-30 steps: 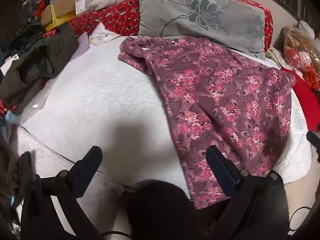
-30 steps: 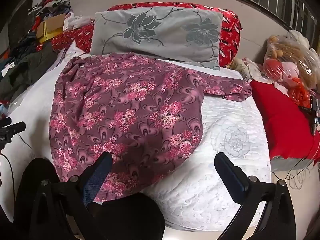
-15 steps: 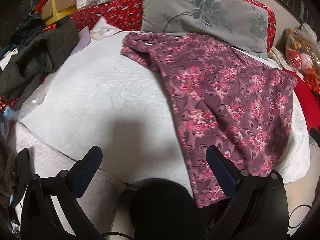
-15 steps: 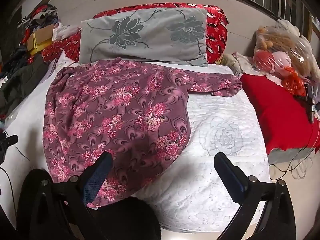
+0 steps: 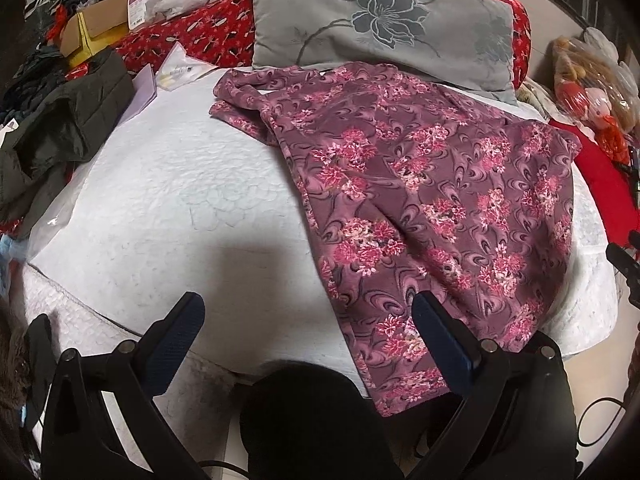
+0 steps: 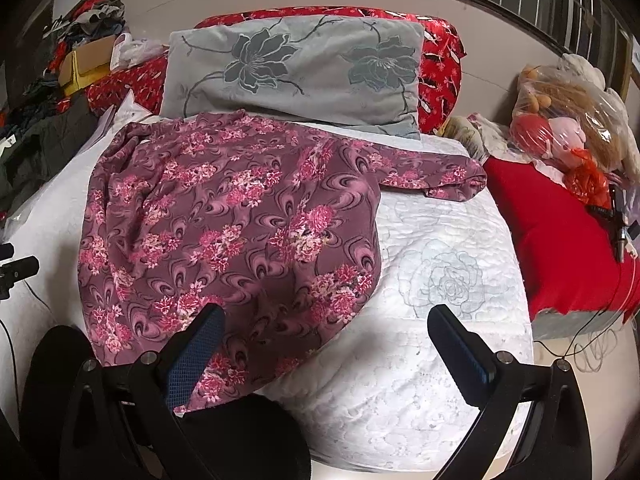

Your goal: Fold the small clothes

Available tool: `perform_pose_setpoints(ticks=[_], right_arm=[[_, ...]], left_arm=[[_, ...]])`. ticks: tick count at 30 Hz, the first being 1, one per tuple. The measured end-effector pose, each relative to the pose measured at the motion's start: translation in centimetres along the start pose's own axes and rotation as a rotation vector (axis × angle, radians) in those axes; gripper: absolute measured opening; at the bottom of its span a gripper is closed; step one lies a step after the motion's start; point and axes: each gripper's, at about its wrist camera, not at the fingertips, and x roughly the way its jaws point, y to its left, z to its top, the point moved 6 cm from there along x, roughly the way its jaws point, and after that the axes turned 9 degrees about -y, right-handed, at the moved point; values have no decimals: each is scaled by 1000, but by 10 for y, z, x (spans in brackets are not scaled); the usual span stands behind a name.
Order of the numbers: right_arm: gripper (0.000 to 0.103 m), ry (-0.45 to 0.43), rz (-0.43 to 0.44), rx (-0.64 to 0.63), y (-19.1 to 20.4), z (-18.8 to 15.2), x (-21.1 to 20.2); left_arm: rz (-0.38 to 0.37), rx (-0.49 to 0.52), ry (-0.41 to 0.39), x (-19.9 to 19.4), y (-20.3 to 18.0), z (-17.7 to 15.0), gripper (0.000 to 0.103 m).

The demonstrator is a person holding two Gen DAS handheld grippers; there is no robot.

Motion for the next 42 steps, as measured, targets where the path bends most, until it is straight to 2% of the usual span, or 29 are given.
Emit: perform_pose_setpoints(ticks=[26,42], right_arm=[[101,-46,-8,21,-7,6,-21],[101,-19,-10,63,-18,-1,-8]], left_arm=[[-23,24,-17,-14,-10,0,103],[-58,-21,58,11,-7,0,103]])
